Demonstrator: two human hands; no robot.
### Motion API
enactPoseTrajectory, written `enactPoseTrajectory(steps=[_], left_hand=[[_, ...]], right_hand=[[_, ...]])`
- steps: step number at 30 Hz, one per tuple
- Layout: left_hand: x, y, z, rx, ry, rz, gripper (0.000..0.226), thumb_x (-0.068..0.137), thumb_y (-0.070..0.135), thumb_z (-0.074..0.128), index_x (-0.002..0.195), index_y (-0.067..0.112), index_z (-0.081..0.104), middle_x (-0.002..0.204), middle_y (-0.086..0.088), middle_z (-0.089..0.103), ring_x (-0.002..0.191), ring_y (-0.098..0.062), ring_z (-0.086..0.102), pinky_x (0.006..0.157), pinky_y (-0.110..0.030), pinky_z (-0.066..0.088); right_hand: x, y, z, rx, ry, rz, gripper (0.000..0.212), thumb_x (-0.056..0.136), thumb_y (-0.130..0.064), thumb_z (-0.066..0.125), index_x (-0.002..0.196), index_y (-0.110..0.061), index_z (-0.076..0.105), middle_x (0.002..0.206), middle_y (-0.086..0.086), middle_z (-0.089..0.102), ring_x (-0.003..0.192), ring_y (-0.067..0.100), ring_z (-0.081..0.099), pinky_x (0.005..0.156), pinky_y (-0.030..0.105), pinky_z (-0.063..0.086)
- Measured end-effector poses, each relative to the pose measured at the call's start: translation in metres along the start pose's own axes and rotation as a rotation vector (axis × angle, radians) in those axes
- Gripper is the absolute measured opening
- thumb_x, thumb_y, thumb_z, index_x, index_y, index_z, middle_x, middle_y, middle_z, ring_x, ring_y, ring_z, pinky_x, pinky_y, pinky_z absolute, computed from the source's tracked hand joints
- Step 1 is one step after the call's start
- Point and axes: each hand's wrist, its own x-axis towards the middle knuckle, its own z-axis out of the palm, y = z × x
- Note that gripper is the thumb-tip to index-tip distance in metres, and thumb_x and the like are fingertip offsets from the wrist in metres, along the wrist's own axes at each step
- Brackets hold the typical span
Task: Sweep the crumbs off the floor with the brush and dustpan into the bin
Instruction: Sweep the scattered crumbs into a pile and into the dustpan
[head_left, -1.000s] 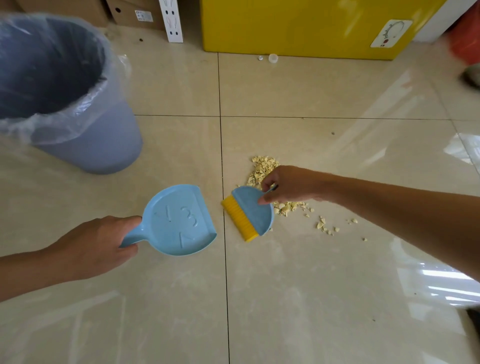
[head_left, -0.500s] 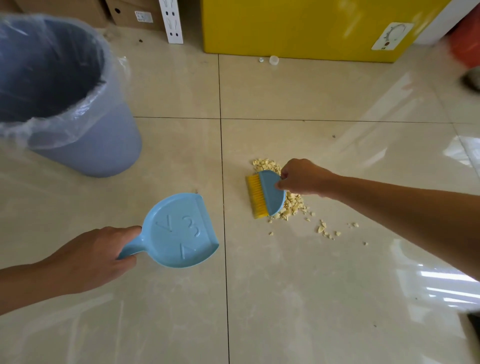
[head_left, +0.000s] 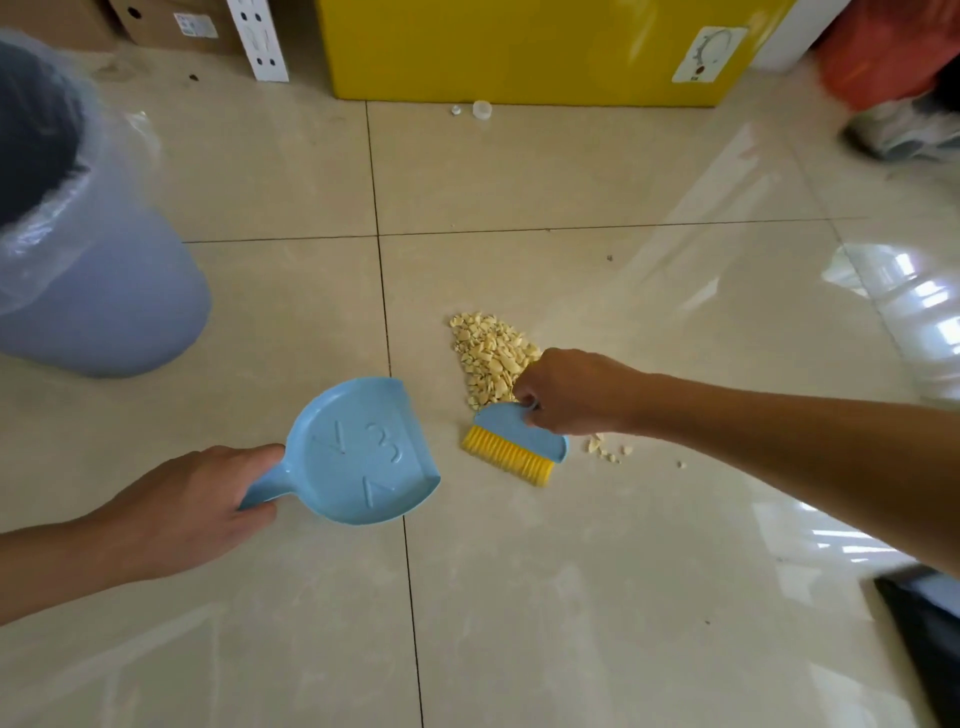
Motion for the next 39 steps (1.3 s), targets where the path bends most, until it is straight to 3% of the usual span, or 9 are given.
enactPoseTrajectory(steps=[4,8,11,14,19,22,28,36,39], left_hand=[[0.008,0.015,0.001,-0.008,-0.019,0.038,0.027,0.085,0.023,0.061,0.071,0.025,0.037,0.057,0.002,0.045,0.051,-0.016,0.040,0.051,-0.030,0.033],[0.013,0.023,-0.001,0.033,0.002,0.060,0.021,0.085,0.026,0.056,0.075,0.022,0.038,0.060,0.001,0.048,0.054,-0.017,0.041,0.052,-0.031,0.035],[0.018,0.025,0.001,0.044,0.016,0.078,0.014,0.087,0.028,0.056,0.081,0.023,0.045,0.062,0.001,0.052,0.055,-0.016,0.045,0.054,-0.031,0.039],[0.019,0.029,0.006,0.051,0.007,0.083,0.011,0.086,0.029,0.055,0.083,0.022,0.048,0.064,0.001,0.054,0.057,-0.018,0.050,0.056,-0.034,0.045],[0.020,0.038,0.011,0.061,-0.018,0.073,0.011,0.087,0.031,0.054,0.083,0.023,0.047,0.067,-0.001,0.058,0.061,-0.019,0.056,0.056,-0.033,0.045],[0.020,0.043,0.015,0.053,-0.033,0.083,0.009,0.087,0.032,0.053,0.087,0.023,0.050,0.071,-0.001,0.060,0.067,-0.019,0.060,0.061,-0.035,0.051],[0.031,0.053,0.018,0.015,-0.063,0.086,0.008,0.085,0.027,0.054,0.081,0.022,0.049,0.065,0.000,0.054,0.054,-0.015,0.044,0.054,-0.032,0.039],[0.034,0.052,0.018,-0.059,-0.027,0.045,0.011,0.087,0.024,0.057,0.080,0.018,0.051,0.062,-0.008,0.060,0.052,-0.020,0.054,0.058,-0.041,0.052],[0.031,0.045,0.020,0.032,-0.002,0.080,0.015,0.086,0.032,0.055,0.081,0.020,0.047,0.066,-0.006,0.060,0.058,-0.021,0.055,0.053,-0.033,0.042]], right_hand=[[-0.007,0.014,-0.023,-0.002,0.080,0.031,0.009,0.084,-0.026,0.060,0.079,-0.018,0.061,0.083,0.003,0.064,0.079,0.026,0.063,0.061,0.036,0.050],[-0.042,0.023,-0.038,0.047,0.088,0.142,0.015,0.087,-0.026,0.056,0.083,-0.015,0.064,0.077,0.002,0.064,0.073,0.022,0.061,0.057,0.031,0.046],[-0.068,0.060,-0.042,-0.113,-0.096,0.412,0.011,0.084,-0.013,0.055,0.078,-0.013,0.064,0.056,-0.001,0.065,0.059,0.017,0.064,0.066,0.034,0.058],[-0.086,0.092,-0.032,-0.124,-0.360,0.635,0.021,0.081,-0.006,0.043,0.073,-0.008,0.062,0.041,-0.001,0.064,0.054,0.011,0.067,0.066,0.027,0.057],[-0.103,0.105,0.014,0.260,-0.692,0.765,0.037,0.093,-0.003,0.032,0.074,0.007,0.062,0.045,0.008,0.066,0.031,0.010,0.041,0.037,0.018,0.032],[-0.098,0.095,0.022,0.335,-0.653,0.754,0.046,0.095,-0.007,0.032,0.066,0.005,0.066,0.041,0.006,0.060,0.027,0.009,0.032,0.038,0.019,0.022],[-0.067,0.062,0.018,0.561,-0.508,0.704,0.044,0.094,-0.017,0.034,0.052,-0.010,0.047,0.032,-0.001,0.035,0.027,0.012,0.024,0.037,0.019,0.015],[-0.028,0.019,-0.007,0.822,-0.366,0.595,0.032,0.092,-0.009,0.031,0.061,-0.011,0.040,0.035,-0.002,0.037,0.029,0.010,0.021,0.037,0.018,0.014],[-0.023,0.015,-0.016,0.826,-0.375,0.577,0.031,0.090,-0.009,0.031,0.060,-0.013,0.037,0.036,-0.003,0.036,0.030,0.010,0.019,0.038,0.019,0.014]])
